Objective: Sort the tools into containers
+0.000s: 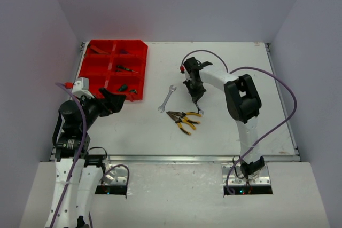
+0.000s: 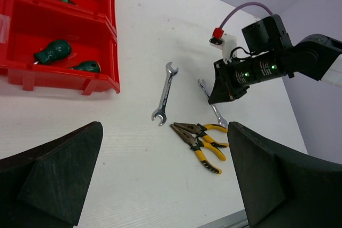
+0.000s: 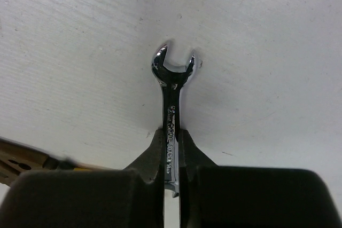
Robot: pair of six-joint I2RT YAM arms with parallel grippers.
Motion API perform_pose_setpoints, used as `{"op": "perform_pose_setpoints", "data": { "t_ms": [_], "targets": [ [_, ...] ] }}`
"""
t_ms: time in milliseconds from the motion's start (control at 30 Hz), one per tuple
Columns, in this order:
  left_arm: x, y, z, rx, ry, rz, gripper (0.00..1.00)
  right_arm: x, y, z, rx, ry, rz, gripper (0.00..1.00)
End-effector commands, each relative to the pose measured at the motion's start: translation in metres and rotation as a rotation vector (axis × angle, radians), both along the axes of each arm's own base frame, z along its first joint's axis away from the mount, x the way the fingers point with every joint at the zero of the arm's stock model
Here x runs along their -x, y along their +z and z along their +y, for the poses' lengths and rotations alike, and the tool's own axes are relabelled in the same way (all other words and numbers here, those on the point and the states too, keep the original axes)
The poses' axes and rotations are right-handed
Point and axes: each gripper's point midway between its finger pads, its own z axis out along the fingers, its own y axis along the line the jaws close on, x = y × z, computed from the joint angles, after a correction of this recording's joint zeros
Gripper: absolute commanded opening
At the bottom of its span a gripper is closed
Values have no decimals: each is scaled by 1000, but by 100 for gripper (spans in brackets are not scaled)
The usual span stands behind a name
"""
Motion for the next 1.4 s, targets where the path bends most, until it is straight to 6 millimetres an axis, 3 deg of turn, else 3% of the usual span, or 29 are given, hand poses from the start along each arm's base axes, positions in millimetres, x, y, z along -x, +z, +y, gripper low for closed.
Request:
{"op": "perform_pose_setpoints", "data": {
  "t_ms": [0,200,400,600,800,967,1067,1167,1300,1367],
  "targets": [
    [-2,11,-4,-12,-25,-60,100,33,-52,-13,88,17,144,0],
    [-2,10,-8,-2,-50,-52,100,26,-16,-6,40,-14,25,0],
    [-9,-2,-26,88,-139,-11,100,3,41,3,-32,-30,-182,0],
    [-17,-7,-49,246,-232,-1,100,-5,65,4,-43,-21,-236,0],
    [-24,-3,-71,322,-282,-24,100,-6,76,8,-73,1,-268,0],
    [-33,-11,-110,356,-345,-16,100,4,108,31,-193,51,-343,0],
    [-38,-4,-135,401,-369,-40,100,21,134,51,-255,117,-402,0],
    [-47,-10,-151,436,-357,-10,97,34,154,65,-338,149,-453,0],
    [-56,-6,-167,445,-337,-20,94,59,167,81,-436,193,-460,0],
    [-64,-5,-177,451,-340,-5,90,70,185,94,-475,220,-484,0]
  ]
}}
